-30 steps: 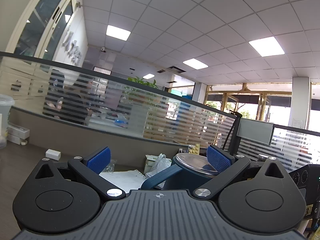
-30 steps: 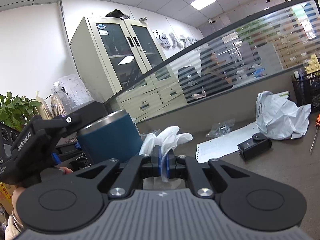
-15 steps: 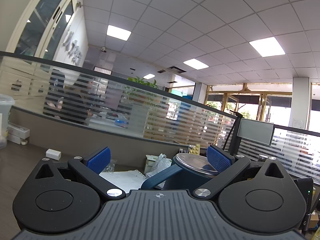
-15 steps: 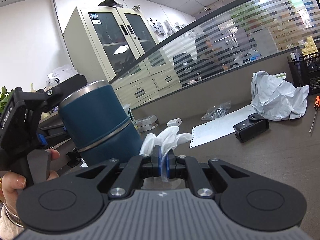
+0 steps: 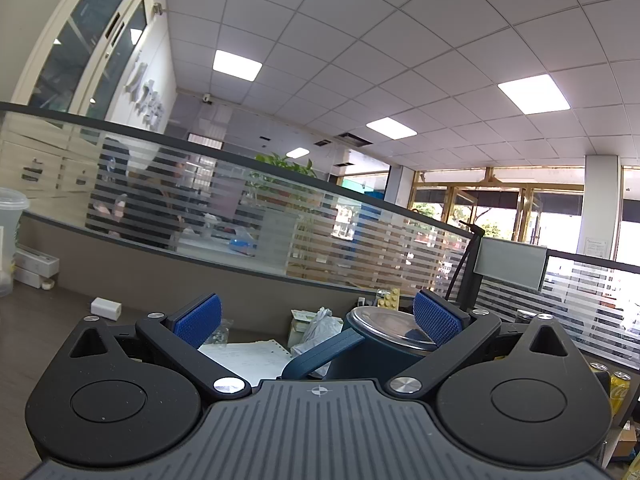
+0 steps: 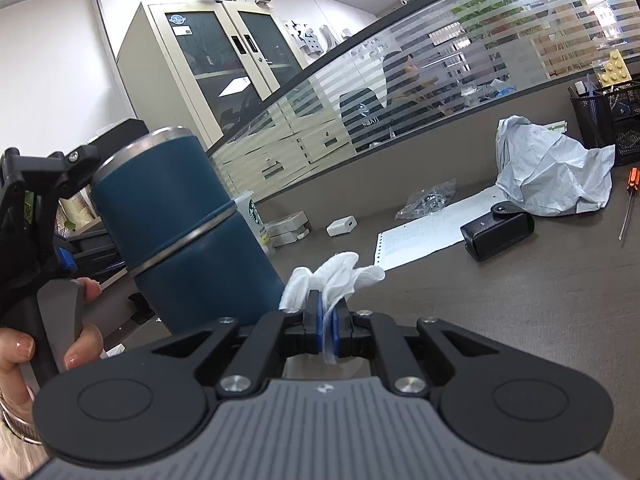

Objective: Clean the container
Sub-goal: 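Rub the right gripper's tissue along the thermos label and lower body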

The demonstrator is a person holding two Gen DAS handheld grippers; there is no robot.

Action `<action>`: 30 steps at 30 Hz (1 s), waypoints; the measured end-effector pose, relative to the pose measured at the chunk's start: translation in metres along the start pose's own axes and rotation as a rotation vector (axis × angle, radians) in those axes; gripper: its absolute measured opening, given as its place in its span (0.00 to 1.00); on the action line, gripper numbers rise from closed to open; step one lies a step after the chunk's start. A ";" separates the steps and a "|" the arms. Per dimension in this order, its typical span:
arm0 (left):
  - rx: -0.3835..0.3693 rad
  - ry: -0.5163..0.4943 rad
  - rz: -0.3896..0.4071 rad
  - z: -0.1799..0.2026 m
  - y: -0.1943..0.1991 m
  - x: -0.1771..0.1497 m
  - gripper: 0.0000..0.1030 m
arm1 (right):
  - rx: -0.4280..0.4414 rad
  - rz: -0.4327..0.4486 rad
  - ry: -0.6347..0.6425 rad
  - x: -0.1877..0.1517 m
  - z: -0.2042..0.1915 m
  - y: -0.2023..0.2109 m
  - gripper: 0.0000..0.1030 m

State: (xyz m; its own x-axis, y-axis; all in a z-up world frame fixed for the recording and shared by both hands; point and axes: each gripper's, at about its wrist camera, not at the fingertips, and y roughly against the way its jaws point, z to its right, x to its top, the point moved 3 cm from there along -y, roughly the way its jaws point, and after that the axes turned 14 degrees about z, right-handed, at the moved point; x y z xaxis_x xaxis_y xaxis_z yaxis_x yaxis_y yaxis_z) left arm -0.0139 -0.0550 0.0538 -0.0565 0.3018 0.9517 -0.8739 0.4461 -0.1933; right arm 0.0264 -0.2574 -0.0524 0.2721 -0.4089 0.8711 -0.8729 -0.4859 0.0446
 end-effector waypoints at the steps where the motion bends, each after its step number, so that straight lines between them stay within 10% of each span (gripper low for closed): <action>1: 0.000 0.000 0.000 0.000 0.000 0.000 1.00 | -0.001 -0.002 -0.003 -0.001 0.001 0.000 0.09; 30: -0.005 0.006 -0.003 -0.004 -0.004 0.002 1.00 | -0.024 -0.040 -0.049 -0.013 0.009 0.010 0.09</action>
State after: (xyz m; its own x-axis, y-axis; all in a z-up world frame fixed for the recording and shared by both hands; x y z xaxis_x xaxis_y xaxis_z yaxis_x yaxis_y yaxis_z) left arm -0.0085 -0.0531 0.0559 -0.0513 0.3054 0.9508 -0.8715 0.4513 -0.1920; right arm 0.0180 -0.2637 -0.0680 0.3258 -0.4271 0.8435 -0.8703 -0.4840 0.0911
